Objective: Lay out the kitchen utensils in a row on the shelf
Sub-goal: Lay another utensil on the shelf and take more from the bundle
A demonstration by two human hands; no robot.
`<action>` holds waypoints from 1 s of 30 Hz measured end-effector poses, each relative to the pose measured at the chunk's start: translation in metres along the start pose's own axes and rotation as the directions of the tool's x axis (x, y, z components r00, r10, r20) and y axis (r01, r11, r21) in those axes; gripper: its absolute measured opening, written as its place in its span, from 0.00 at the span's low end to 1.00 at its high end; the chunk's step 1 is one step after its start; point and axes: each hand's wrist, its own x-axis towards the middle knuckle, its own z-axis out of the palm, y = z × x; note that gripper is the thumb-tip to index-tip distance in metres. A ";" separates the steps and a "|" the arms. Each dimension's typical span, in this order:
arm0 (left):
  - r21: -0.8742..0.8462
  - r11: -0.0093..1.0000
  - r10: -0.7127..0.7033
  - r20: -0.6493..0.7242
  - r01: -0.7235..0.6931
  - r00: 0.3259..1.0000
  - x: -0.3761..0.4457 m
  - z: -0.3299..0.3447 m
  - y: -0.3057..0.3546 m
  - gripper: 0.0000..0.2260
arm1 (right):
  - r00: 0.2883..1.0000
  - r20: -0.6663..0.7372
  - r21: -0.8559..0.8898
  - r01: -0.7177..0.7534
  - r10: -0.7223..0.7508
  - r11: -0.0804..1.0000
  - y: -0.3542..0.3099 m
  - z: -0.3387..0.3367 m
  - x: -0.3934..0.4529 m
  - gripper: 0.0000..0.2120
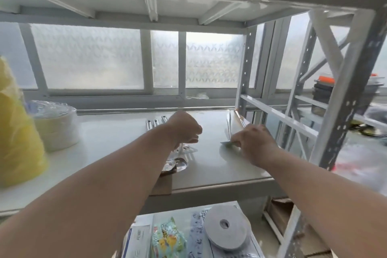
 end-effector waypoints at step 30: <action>0.098 0.989 0.126 -0.214 -0.107 0.969 -0.039 -0.100 -0.064 0.04 | 0.963 0.268 0.893 -0.258 0.024 0.369 -0.191 -0.036 0.010 0.16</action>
